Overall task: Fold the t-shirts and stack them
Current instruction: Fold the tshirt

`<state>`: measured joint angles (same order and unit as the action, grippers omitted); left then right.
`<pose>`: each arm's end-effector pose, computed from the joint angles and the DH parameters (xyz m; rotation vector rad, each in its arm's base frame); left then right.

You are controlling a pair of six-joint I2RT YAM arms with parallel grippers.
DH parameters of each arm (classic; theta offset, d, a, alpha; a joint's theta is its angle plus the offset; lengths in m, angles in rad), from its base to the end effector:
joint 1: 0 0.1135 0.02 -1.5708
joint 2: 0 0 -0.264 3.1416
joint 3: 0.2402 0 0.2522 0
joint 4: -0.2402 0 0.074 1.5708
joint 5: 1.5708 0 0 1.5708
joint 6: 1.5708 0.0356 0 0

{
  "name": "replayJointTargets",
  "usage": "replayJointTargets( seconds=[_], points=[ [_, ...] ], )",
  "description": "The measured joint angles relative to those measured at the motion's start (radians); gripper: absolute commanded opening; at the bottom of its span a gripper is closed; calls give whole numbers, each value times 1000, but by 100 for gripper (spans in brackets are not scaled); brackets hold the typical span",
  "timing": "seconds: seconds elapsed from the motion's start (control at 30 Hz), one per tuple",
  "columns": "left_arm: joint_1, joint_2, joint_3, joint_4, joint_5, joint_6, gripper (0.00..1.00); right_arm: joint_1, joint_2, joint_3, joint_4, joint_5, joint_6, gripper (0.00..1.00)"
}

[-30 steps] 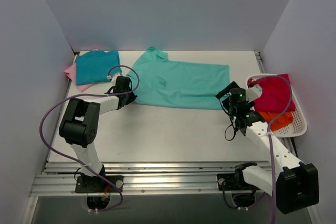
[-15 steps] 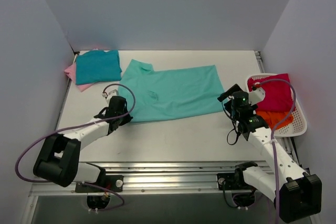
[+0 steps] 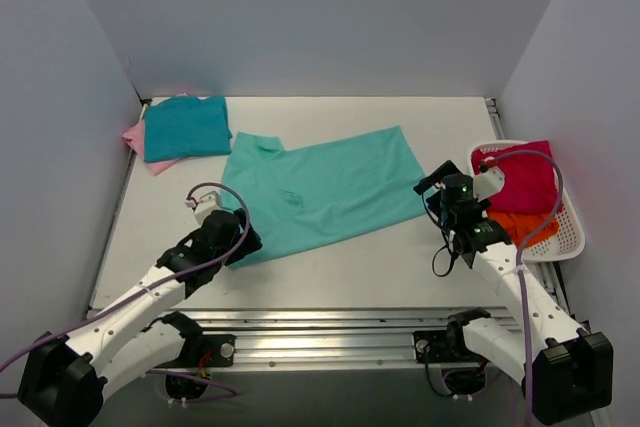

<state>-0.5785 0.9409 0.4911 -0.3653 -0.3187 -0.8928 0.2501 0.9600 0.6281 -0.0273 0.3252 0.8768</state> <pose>0.1611 -0.0919 0.1959 -0.5170 2.3030 -0.3468 0.2165 0.0436 0.2688 0.8008 1.7623 0.4448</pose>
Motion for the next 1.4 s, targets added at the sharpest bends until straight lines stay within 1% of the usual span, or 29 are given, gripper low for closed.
replayJointTargets(
  seconds=[0.07,0.13,0.2,0.27,0.33,0.37,0.47,0.53,0.63,0.7,0.77,0.87,1.0,1.03,1.23,1.4],
  points=[
    [-2,-30,36,-63,-32,9,94,1,5,6,-2,-1,-4,89],
    [-2,-34,111,-95,-79,32,94,5,19,29,-7,-1,-10,89],
    [11,-13,196,-84,-120,67,94,8,32,57,-2,-1,-15,89],
    [53,51,292,-37,-139,114,94,13,53,84,27,-1,-19,90],
    [117,158,400,28,-139,159,94,13,92,116,66,-9,-30,88],
    [166,230,453,52,-109,178,94,13,124,136,89,-23,-44,88],
    [303,459,584,172,-22,237,94,13,283,247,151,-58,-90,88],
    [359,607,653,232,21,279,94,13,403,342,176,-73,-114,88],
    [402,861,838,248,117,340,98,6,542,455,214,-100,-132,88],
    [412,1017,982,245,177,376,98,-3,594,492,234,-115,-139,89],
    [417,1125,1077,255,226,402,98,-18,628,513,253,-125,-143,89],
    [424,1225,1185,225,283,425,98,-43,680,557,274,-152,-146,89],
    [441,1351,1400,187,322,446,98,-91,742,599,310,-188,-146,89],
    [447,1366,1432,185,327,449,98,-98,750,599,316,-195,-146,89],
    [483,1423,1539,157,332,462,98,-132,778,603,333,-229,-146,89],
    [497,1463,1559,137,335,462,98,-139,795,610,362,-246,-144,89]
  ],
)
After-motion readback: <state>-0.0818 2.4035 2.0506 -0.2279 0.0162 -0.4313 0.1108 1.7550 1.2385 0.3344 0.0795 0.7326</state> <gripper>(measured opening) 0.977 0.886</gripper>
